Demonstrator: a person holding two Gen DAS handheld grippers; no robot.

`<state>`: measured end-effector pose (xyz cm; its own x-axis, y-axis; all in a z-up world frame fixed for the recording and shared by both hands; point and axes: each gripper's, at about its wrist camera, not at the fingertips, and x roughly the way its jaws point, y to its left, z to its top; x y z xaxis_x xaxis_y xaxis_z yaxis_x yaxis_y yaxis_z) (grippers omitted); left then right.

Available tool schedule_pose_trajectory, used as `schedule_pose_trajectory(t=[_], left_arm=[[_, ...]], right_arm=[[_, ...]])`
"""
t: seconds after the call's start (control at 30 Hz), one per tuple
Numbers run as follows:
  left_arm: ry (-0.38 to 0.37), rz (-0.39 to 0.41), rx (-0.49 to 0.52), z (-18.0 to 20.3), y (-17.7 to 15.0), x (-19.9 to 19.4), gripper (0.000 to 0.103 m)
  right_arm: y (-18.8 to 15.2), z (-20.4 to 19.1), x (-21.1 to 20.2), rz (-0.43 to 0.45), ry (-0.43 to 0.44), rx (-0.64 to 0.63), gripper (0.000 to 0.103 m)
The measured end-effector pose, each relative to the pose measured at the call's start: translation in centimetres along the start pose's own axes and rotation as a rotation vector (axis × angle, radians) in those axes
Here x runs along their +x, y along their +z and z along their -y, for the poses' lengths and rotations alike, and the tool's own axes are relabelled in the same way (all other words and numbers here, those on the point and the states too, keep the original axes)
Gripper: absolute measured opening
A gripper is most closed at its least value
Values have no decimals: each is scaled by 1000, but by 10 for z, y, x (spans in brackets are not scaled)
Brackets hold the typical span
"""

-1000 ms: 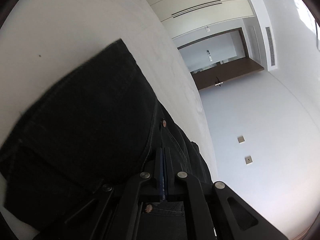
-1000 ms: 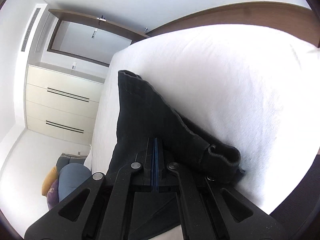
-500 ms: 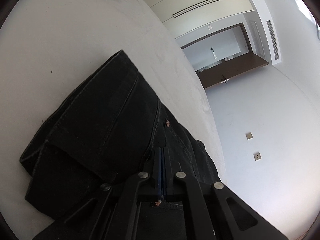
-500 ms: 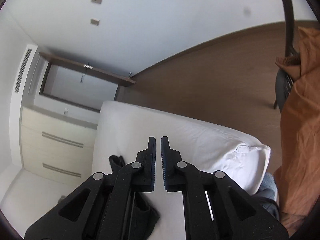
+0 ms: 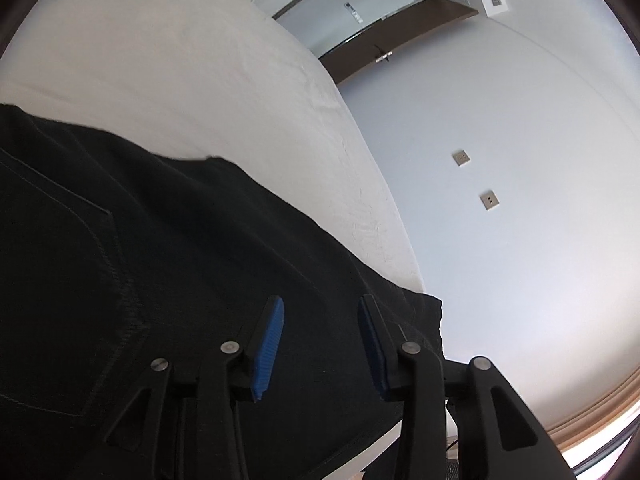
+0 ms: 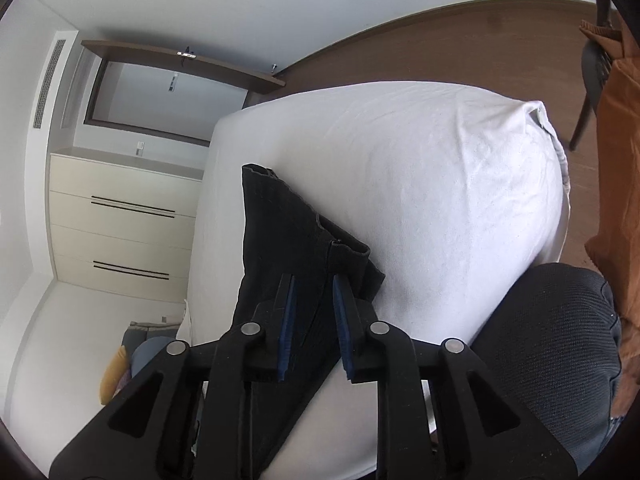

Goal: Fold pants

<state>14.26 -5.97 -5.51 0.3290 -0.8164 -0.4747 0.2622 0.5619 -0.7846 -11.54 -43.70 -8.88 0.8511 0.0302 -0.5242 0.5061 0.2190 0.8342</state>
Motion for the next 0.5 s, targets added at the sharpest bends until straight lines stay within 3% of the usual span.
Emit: schedule_pose_trajectory(t=[0.17, 0.23, 0.3, 0.5], left_arm=[[-4, -85, -27, 1, -10, 32, 41], [16, -95, -49, -10, -14, 32, 41], [10, -80, -100, -27, -14, 25, 23], [68, -2, -175, -79, -8, -31, 2]], right_arm=[[-6, 17, -12, 11, -4, 73, 30], [-7, 18, -19, 37, -9, 86, 61], [-18, 26, -25, 47, 5, 106, 63], [-28, 35, -8, 8, 18, 121, 63]])
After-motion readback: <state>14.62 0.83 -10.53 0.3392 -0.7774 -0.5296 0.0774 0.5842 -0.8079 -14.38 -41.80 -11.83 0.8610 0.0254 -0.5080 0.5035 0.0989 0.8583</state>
